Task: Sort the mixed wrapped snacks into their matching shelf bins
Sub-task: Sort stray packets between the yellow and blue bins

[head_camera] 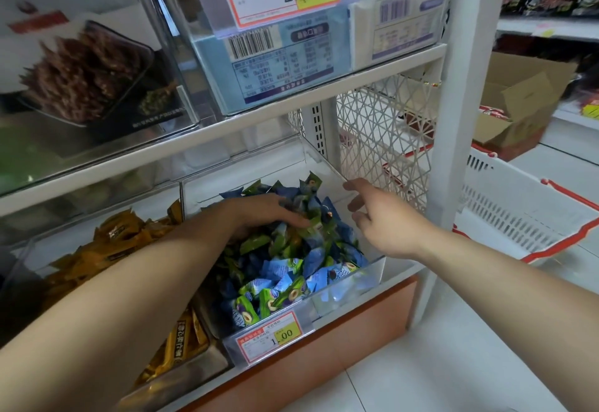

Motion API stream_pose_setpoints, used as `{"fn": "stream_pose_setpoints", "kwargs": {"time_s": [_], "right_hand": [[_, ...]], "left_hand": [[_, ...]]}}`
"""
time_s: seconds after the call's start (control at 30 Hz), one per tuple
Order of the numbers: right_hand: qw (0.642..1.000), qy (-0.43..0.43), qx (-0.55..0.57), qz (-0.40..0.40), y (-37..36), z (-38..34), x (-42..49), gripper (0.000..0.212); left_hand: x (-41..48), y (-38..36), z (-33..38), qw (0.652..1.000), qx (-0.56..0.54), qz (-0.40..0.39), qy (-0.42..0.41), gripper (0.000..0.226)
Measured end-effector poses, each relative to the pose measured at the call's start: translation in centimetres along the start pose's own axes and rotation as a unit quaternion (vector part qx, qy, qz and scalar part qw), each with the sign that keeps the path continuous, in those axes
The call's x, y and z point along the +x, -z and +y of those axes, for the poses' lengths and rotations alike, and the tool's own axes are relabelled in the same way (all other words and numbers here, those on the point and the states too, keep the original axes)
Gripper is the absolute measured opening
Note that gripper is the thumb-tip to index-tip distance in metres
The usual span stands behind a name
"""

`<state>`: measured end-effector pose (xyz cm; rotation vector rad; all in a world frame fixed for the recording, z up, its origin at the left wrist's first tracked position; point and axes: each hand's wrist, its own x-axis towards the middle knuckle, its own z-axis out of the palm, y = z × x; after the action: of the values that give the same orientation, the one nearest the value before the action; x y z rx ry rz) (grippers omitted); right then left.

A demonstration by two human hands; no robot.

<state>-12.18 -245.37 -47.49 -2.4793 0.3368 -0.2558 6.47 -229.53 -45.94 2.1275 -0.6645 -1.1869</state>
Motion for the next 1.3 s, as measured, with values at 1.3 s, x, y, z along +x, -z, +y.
{"fn": "stream_pose_setpoints", "kwargs": {"time_s": [1.3], "right_hand": [[0.978, 0.039, -0.121, -0.165, -3.8, -6.0, 5.5, 0.024]], "left_hand": [[-6.3, 2.0, -3.6, 0.918, 0.193, 0.259, -0.229, 0.024]]}}
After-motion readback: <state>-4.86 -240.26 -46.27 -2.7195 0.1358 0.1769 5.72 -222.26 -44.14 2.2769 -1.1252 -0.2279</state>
